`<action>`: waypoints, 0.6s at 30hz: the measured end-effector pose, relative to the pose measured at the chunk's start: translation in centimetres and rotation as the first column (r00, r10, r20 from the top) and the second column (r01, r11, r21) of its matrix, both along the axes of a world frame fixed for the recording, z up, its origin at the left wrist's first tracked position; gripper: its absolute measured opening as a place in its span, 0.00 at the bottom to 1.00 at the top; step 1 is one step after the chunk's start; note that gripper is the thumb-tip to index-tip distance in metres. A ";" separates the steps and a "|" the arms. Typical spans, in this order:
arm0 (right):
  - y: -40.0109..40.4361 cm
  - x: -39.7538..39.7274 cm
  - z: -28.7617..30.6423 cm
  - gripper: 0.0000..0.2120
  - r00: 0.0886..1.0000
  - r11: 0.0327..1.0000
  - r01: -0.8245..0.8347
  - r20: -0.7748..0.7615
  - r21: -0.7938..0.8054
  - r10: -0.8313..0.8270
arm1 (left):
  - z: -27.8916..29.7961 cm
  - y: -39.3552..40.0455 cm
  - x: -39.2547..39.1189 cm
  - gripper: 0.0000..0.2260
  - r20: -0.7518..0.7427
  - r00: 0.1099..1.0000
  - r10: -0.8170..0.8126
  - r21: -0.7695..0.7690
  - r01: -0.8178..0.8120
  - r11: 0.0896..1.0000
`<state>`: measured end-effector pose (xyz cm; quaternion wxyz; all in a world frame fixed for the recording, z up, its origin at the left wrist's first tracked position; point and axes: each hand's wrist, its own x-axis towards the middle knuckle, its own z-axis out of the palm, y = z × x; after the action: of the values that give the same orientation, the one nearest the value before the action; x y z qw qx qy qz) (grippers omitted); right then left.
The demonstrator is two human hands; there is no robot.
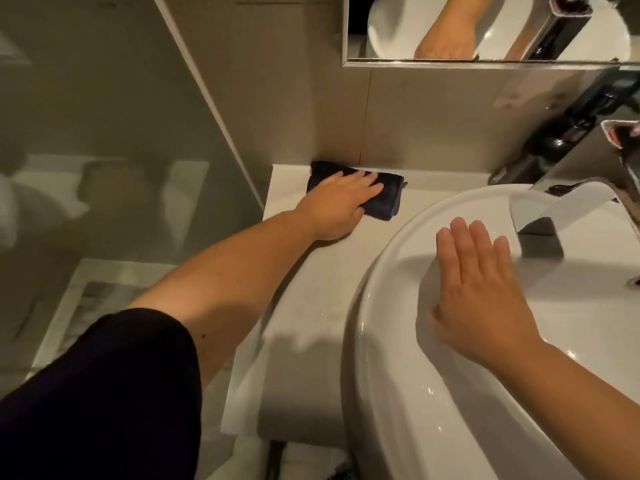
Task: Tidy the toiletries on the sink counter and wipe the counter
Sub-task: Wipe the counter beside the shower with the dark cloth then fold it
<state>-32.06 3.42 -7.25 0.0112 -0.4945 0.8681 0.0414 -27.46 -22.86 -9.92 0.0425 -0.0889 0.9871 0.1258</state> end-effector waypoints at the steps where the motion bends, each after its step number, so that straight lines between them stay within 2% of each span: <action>1: -0.1 0.1 0.0 0.38 1.000 1.000 0.008 0.011 -0.006 -0.008 | -0.1 0.2 0.5 0.24 -0.007 1.000 -0.007 0.016 0.007 1.000; 5: 0.0 0.2 0.4 0.38 1.000 0.999 0.009 -0.018 0.048 -0.009 | -0.1 2.4 3.3 0.23 -0.019 1.000 -0.012 0.091 0.013 0.996; 8: 0.1 0.2 1.1 0.42 1.000 0.992 0.018 -0.011 0.124 -0.017 | -0.2 4.3 6.2 0.24 -0.007 1.000 0.016 0.127 -0.015 0.992; 14: 0.2 0.5 2.4 0.45 0.999 0.984 0.018 0.045 0.175 -0.026 | 0.0 9.3 13.4 0.24 -0.023 0.993 0.119 0.110 -0.116 0.987; 18: 0.6 0.3 3.5 0.43 0.991 0.989 0.005 0.129 0.146 -0.024 | 0.4 13.4 18.6 0.23 -0.012 0.982 0.188 0.086 -0.186 0.979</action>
<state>-31.74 4.02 -3.72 0.1043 -0.4877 0.8637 0.0723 -8.88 -9.42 -9.52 0.0242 -0.1784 0.9685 0.1718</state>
